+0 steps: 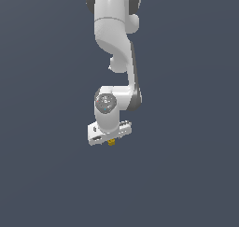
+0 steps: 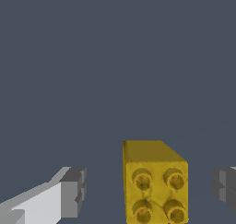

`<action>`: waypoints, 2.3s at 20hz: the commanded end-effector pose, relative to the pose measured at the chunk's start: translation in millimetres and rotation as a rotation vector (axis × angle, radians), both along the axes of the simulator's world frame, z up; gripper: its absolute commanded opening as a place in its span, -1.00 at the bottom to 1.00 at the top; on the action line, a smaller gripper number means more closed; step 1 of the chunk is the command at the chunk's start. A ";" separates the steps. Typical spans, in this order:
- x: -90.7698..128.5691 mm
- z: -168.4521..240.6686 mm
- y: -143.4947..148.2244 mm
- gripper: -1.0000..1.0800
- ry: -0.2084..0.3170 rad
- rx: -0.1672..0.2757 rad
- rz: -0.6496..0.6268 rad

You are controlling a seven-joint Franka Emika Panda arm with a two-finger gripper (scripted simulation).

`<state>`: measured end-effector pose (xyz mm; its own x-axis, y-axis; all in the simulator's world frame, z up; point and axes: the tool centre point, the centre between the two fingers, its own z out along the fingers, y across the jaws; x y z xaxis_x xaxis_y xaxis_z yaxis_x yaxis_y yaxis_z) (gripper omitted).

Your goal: Pick up the object and move it to a goal position.

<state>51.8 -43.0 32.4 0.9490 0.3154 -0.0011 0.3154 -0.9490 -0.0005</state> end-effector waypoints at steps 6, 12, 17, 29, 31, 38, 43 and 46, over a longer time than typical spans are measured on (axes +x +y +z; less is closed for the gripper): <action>1.6 -10.3 -0.4 -1.00 -0.001 0.000 0.001; 1.6 -10.3 -0.4 -1.00 -0.001 0.000 0.001; 1.3 -10.1 -0.4 -1.00 -0.001 0.000 0.001; -19.8 4.0 14.8 -1.00 -0.001 0.000 0.001; -27.3 9.0 20.3 -1.00 -0.001 0.000 0.001; -64.0 33.5 47.1 -1.00 -0.001 -0.001 0.001; -95.9 55.4 70.6 -1.00 -0.001 -0.001 0.001; -115.4 68.9 85.2 -1.00 -0.001 -0.001 0.001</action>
